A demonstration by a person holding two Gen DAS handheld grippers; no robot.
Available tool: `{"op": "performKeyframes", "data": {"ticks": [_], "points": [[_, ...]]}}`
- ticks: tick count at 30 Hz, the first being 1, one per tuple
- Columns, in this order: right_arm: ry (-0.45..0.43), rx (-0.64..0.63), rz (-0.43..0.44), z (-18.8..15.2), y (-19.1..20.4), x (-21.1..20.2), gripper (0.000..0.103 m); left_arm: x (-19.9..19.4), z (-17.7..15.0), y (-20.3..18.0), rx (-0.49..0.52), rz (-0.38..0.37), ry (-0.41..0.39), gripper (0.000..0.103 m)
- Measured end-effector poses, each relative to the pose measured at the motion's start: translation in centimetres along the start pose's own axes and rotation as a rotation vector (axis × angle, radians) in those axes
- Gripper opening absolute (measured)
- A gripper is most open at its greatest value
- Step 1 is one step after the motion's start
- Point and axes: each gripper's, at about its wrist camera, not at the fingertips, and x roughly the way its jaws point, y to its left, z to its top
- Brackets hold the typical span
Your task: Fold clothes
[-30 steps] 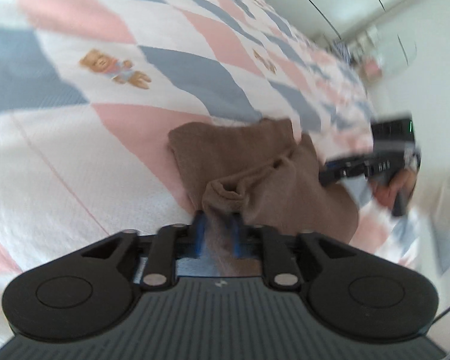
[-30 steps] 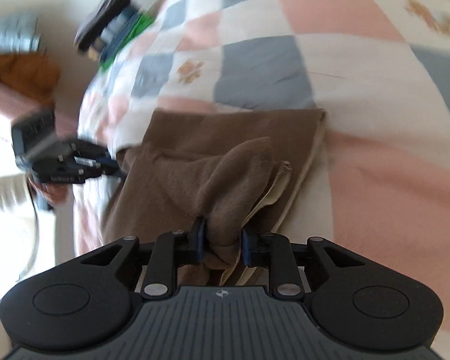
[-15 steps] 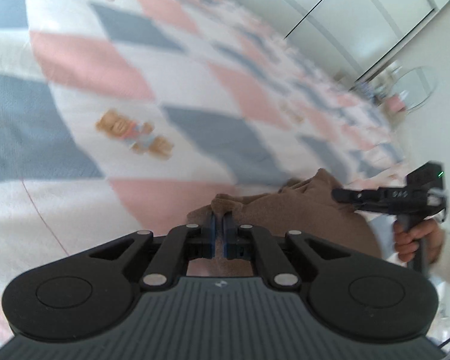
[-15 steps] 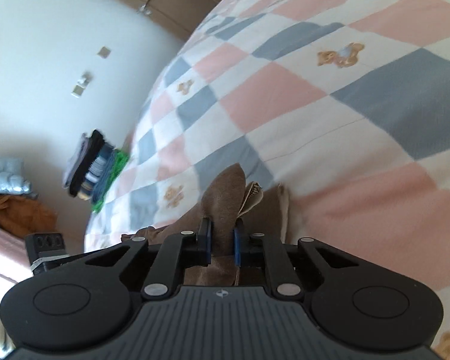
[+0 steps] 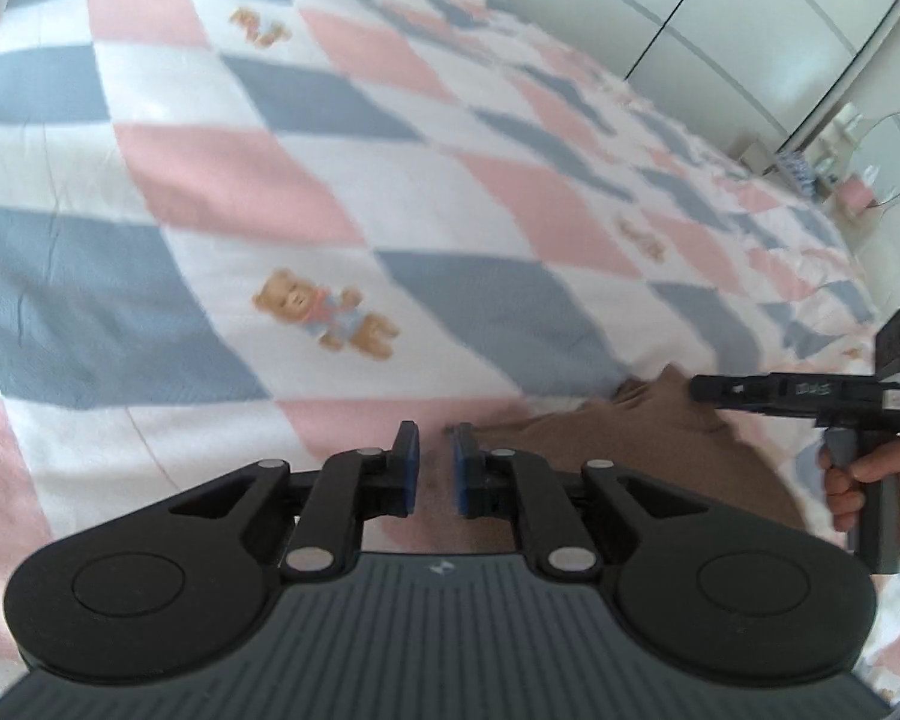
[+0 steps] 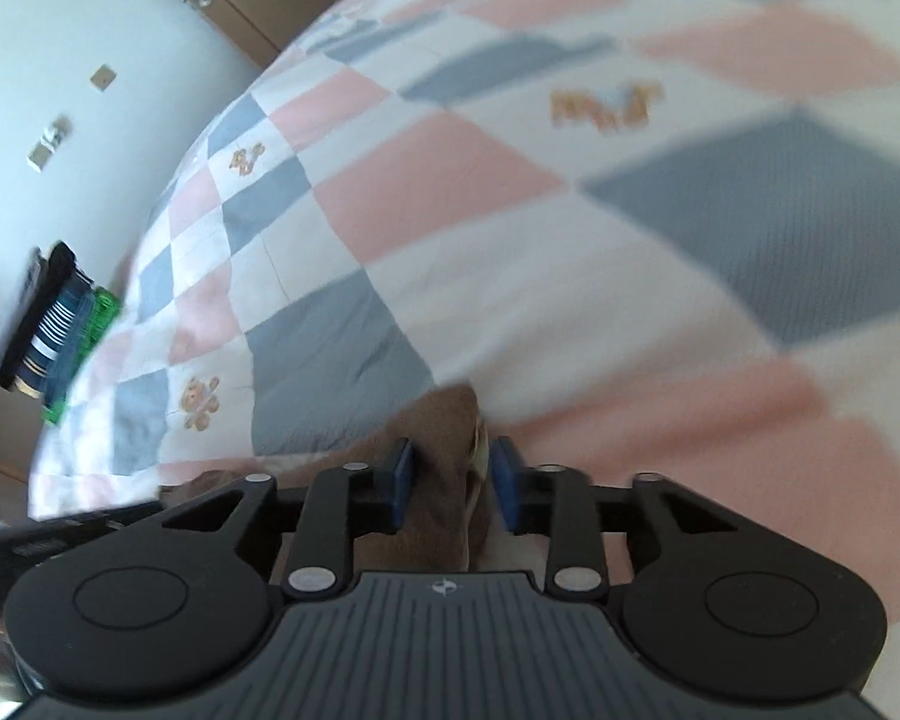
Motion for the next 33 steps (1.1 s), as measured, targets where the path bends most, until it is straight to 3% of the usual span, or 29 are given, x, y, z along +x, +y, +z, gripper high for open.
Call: {"op": "performKeyframes", "data": {"ticks": [1,2,7,8,9,11,15,17,21,24,30,33], "points": [[0.003,-0.011,-0.023,0.1,0.4,-0.2,0.047,-0.2,0.0,-0.6,0.024,-0.021,0.004,0.007],[0.003,-0.016,-0.042,0.2,0.8,-0.5,0.049,-0.3,-0.1,-1.4,0.060,-0.047,0.007,0.007],[-0.124,0.025,-0.067,-0.4,1.9,-4.5,0.047,1.3,-1.4,-5.4,0.230,-0.136,0.028,0.008],[-0.139,0.013,-0.047,-0.9,2.5,-5.2,0.046,2.1,-1.7,-5.8,0.247,-0.127,0.031,0.008],[-0.140,-0.007,-0.029,-1.4,3.2,-5.7,0.037,3.0,-2.0,-6.2,0.264,-0.117,0.035,0.008],[-0.101,-0.064,-0.025,-3.0,4.8,-5.4,0.028,4.8,-2.7,-6.9,0.297,-0.090,0.039,0.008],[-0.050,-0.174,-0.138,-6.9,7.1,-2.7,0.026,7.8,-3.5,-6.1,0.303,0.008,0.049,0.003],[-0.091,-0.239,-0.219,-8.1,7.1,-1.0,0.020,8.9,-3.7,-5.6,0.302,0.045,0.053,0.003],[-0.140,-0.253,-0.243,-7.9,6.2,1.4,0.019,7.6,-3.2,-5.5,0.286,0.045,0.048,0.003],[-0.140,-0.262,-0.232,-7.2,6.1,1.0,0.019,4.9,-2.7,-5.1,0.248,0.052,0.040,0.003],[-0.262,-0.174,-0.244,-6.6,6.6,-5.7,0.027,-1.5,-5.4,-7.6,0.308,0.048,0.040,0.006],[-0.285,-0.166,-0.224,-8.4,8.1,-9.1,0.027,-2.7,-7.8,-8.8,0.294,0.063,0.063,0.008]]}}
